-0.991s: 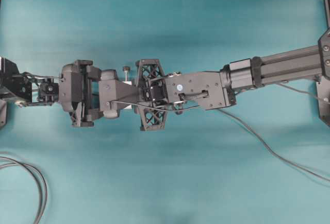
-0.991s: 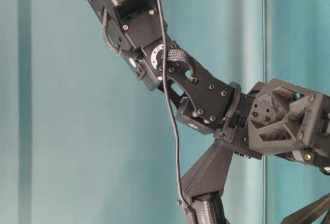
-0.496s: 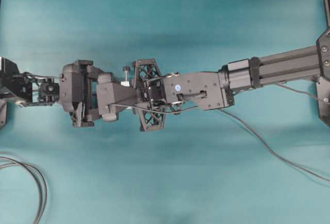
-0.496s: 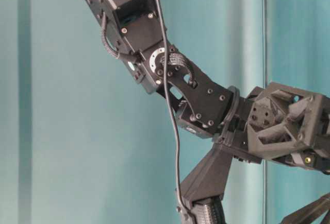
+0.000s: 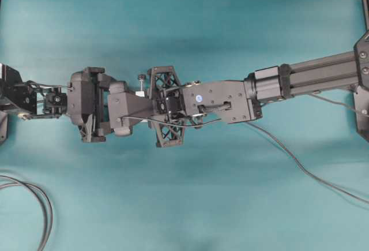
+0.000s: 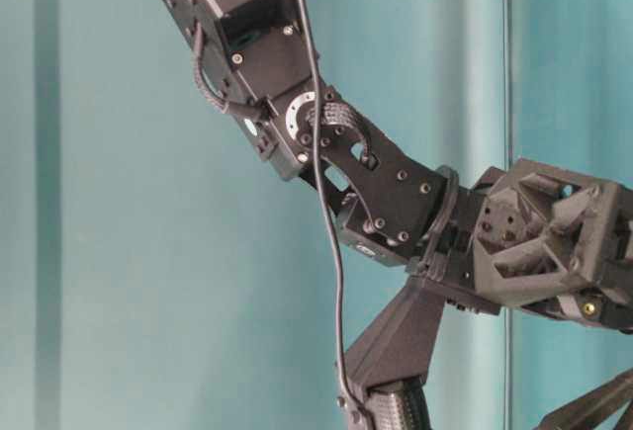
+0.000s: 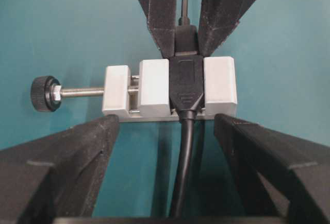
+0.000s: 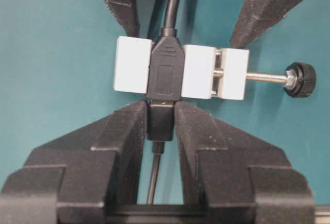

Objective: Insert the USB cable into the female connector supported by the left arm.
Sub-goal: 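Push the right gripper's plug leftward into the female socket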

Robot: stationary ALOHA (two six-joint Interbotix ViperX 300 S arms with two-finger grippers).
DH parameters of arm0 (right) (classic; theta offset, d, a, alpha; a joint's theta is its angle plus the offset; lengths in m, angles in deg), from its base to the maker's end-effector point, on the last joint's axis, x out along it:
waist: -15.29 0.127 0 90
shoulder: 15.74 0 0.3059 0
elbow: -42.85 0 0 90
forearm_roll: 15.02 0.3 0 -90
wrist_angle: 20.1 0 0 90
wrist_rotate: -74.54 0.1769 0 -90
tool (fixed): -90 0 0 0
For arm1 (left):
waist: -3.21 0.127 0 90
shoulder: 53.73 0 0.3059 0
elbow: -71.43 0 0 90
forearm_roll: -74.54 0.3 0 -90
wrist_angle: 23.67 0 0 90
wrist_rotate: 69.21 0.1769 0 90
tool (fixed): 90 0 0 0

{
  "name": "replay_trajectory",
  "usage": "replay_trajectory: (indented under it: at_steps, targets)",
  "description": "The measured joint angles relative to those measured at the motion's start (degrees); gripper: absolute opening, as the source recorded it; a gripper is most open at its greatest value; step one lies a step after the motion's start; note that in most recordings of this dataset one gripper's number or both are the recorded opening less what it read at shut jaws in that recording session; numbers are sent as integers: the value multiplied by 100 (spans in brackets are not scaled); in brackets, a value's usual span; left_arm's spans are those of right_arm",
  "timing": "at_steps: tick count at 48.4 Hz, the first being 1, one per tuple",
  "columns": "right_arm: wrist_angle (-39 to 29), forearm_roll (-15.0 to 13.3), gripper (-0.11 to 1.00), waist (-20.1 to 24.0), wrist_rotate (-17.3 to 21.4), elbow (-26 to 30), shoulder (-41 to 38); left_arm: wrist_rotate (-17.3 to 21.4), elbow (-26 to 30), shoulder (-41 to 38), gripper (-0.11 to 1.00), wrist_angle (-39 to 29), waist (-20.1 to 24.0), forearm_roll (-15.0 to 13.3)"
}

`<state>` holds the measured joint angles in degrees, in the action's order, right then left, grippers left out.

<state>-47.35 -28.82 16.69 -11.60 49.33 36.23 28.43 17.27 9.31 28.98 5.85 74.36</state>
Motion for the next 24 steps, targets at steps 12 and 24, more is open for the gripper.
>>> replay_trajectory:
  at_steps: [12, 24]
  targets:
    - [9, 0, 20, 0, 26, -70, 9, 9, 9, 18, 92, -26, 0, 0]
    - [105, 0, 23, 9, 176, -281, 105, 0, 53, 18, 92, -44, -62, 0]
